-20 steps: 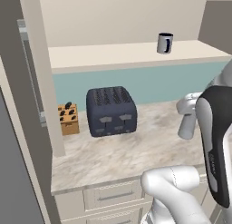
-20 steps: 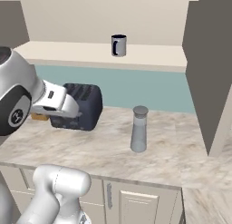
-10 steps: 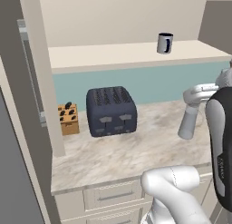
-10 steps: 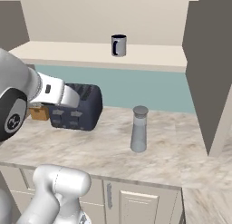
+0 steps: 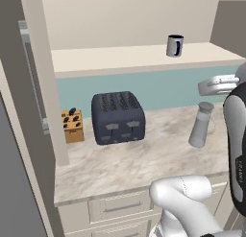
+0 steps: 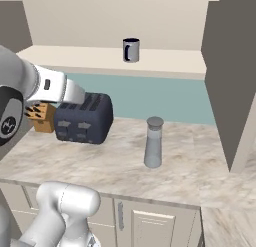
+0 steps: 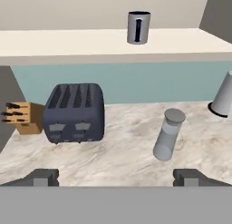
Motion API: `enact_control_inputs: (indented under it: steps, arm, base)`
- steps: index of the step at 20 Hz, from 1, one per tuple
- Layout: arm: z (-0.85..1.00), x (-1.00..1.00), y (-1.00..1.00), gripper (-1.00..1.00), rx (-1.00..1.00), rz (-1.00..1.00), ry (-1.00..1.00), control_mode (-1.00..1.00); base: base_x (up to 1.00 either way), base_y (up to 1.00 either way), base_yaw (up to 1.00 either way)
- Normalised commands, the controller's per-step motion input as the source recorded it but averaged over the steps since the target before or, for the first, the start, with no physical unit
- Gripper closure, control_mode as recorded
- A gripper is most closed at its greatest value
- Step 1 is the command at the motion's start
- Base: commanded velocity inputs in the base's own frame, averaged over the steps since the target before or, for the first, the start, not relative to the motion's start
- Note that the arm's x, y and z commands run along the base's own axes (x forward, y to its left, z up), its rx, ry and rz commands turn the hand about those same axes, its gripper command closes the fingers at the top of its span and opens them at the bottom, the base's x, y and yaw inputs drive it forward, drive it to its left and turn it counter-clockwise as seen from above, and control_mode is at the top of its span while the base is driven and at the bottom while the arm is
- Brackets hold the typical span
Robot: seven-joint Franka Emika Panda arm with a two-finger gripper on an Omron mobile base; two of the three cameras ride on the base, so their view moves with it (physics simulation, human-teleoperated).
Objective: There is a tray on the dining counter. Grab the cup, mug, and pitcher and place them on the tray. The pitcher may be placed next to the tray if it cannot fit the tray.
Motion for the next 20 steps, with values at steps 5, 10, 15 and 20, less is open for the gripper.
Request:
enact_control_inputs:
  steps: [5,10,15,20]
  arm:
    - [0.17,0.0,0.0,-1.0,0.0,0.0,-0.08,-1.0]
    - [0.14,0.0,0.0,-1.0,0.0,0.0,-0.07,-1.0]
    - [0.09,0.01,-0.06,-1.0,0.0,0.0,-0.02,-1.0]
    - [0.04,0.13,-0.08,-1.0,0.0,-0.03,-0.02,-1.0]
  base:
    - [0.0,0.0,0.0]
    - [0.0,0.0,0.0]
    - [0.0,0.0,0.0]
    - [0.0,0.0,0.0]
